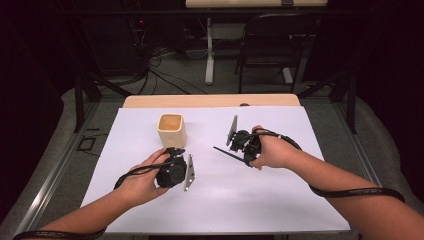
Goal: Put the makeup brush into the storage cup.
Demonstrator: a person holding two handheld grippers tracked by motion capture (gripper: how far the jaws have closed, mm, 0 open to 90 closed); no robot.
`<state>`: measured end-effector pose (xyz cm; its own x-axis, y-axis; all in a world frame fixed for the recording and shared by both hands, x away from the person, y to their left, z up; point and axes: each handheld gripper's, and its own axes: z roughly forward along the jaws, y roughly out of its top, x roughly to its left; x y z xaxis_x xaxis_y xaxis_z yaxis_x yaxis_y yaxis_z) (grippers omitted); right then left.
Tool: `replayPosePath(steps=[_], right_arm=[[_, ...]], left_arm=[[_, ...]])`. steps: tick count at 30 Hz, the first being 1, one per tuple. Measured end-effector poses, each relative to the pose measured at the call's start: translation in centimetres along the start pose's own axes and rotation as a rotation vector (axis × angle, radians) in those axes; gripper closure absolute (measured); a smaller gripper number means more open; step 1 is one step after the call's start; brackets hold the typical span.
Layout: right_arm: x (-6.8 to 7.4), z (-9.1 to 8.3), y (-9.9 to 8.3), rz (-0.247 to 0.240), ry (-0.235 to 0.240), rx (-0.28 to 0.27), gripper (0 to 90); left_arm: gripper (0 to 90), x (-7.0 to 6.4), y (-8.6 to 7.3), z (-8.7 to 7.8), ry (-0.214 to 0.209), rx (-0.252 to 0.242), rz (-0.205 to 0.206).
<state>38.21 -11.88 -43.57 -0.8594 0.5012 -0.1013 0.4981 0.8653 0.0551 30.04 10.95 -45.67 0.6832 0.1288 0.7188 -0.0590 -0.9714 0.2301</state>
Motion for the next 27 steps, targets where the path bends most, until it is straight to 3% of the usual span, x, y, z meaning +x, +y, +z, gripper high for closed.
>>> replayPosePath(steps=[6,7,17,27], right_arm=[[0.5,-0.1,0.6,-0.053,-0.009,0.012,84.2],[0.4,-0.2,0.7,-0.081,-0.007,0.011,84.2],[0.7,-0.4,1.7,-0.174,-0.013,-0.006,84.2],[0.4,-0.4,2.3,-0.17,-0.014,-0.003,84.2]], left_arm=[[47.8,-0.2,0.2,0.1,0.009,0.005,0.033],[47.7,-0.3,0.2,0.2,0.009,-0.005,0.025],[47.6,-0.2,0.6,0.2,0.014,0.003,0.043],[47.2,-0.4,0.8,0.7,0.039,0.001,0.065]])
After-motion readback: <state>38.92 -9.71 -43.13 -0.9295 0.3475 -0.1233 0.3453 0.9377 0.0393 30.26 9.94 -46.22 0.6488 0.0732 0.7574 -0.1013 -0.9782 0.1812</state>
